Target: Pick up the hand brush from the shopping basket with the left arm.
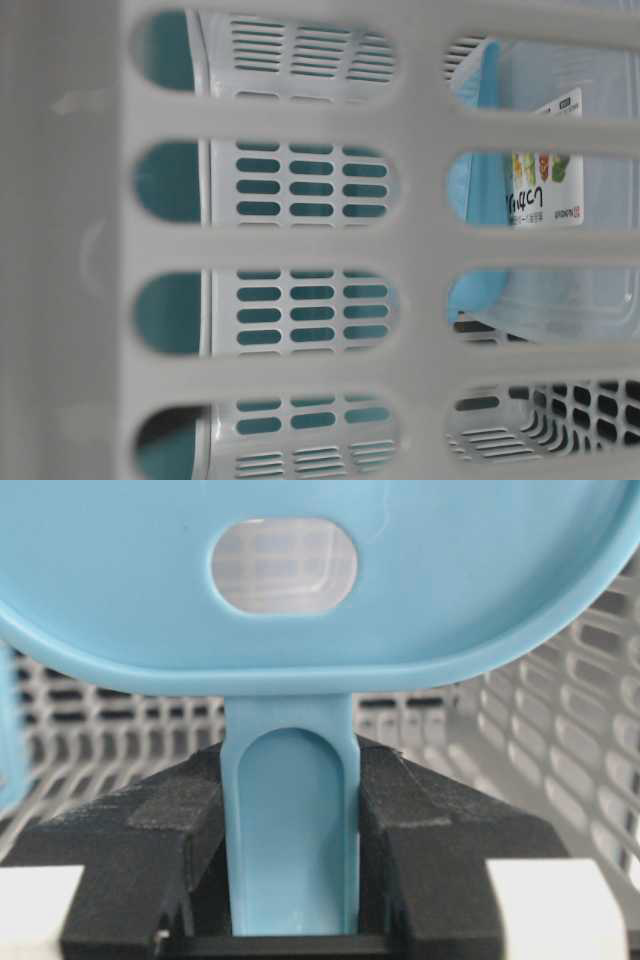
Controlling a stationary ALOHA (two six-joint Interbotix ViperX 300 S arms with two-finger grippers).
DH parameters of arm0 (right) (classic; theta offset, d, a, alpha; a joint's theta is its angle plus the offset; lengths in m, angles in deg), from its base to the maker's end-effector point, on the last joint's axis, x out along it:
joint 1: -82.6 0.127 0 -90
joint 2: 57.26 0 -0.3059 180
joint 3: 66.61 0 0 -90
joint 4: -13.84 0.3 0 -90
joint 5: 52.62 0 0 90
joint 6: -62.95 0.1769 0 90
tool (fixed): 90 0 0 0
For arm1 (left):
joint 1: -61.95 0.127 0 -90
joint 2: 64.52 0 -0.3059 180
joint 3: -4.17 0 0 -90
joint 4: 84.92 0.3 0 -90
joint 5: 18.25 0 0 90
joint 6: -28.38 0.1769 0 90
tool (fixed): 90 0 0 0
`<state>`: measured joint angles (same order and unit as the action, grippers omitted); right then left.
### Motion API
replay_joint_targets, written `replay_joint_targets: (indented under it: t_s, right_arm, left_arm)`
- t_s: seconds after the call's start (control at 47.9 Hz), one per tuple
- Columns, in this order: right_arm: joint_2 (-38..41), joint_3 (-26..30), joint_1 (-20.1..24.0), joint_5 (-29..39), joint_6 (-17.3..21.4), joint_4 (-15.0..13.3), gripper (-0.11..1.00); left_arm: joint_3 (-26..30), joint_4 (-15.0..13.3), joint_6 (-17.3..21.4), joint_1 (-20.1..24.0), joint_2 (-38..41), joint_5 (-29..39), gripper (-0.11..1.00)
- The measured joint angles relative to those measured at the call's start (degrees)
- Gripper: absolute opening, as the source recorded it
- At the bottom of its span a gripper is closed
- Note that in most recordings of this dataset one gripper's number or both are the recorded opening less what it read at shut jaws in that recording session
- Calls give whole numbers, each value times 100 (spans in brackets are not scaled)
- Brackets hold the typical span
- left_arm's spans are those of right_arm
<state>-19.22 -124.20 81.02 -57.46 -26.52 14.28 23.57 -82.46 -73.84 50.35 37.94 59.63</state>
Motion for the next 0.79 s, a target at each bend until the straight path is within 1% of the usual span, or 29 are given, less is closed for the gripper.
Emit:
replay_joint_targets:
  t_s: [0.083,0.167,0.793]
  right_arm:
    - [9,0,0,0,0,9,73]
    - [0,0,0,0,0,0,73]
    - [0,0,0,0,0,9,73]
  left_arm:
    - [483,0,0,35,9,519,24]
    - [712,0,0,53,62,729,24]
    - [615,0,0,9,202,686,24]
